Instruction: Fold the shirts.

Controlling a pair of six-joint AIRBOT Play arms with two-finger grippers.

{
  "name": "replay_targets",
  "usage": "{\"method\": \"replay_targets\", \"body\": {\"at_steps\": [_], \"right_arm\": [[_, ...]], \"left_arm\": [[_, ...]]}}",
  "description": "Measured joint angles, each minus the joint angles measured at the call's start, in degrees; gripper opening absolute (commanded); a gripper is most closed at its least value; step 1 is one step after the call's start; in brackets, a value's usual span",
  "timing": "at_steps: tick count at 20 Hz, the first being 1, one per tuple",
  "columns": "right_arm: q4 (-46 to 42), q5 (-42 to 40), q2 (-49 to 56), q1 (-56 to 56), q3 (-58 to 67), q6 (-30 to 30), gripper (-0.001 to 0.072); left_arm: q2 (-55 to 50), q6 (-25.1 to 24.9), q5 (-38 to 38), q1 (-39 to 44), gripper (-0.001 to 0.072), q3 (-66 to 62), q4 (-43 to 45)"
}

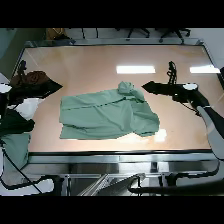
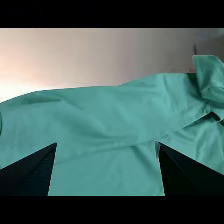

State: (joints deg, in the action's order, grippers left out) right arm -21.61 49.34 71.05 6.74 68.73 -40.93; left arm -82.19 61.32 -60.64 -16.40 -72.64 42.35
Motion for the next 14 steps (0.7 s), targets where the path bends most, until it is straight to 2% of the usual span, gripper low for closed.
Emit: {"method": "replay_targets", "body": {"at_steps": [1, 2, 3, 7, 11, 14], "right_arm": [[-2.5, 3.0, -1.3, 2.1, 0.2, -1.5, 0.0444], [-6.0, 6.3, -2.7, 4.4, 0.1, -3.5, 0.0571], [-9.7, 9.2, -4.1, 6.4, -0.2, -5.6, 0.0615], [-22.9, 17.0, -8.4, 11.8, -5.8, -12.5, 0.0615], [-28.2, 18.6, -9.3, 13.3, -13.4, -14.2, 0.0614], [-29.6, 18.3, -7.9, 13.7, -16.9, -13.9, 0.0614]], "left_arm": [[-0.1, 1.3, -3.0, -1.5, 0.0690, -1.0, 2.6], [0.2, 2.3, -5.9, -2.8, 0.0691, -1.0, 5.2], [0.9, 3.1, -8.1, -4.2, 0.0691, -0.2, 7.5], [5.8, 4.0, -11.4, -8.8, 0.0691, 11.7, 12.6], [8.4, 2.6, -8.0, -10.2, 0.0690, 24.8, 13.9], [7.6, 1.0, -5.7, -10.5, 0.0690, 30.1, 12.5]]}}
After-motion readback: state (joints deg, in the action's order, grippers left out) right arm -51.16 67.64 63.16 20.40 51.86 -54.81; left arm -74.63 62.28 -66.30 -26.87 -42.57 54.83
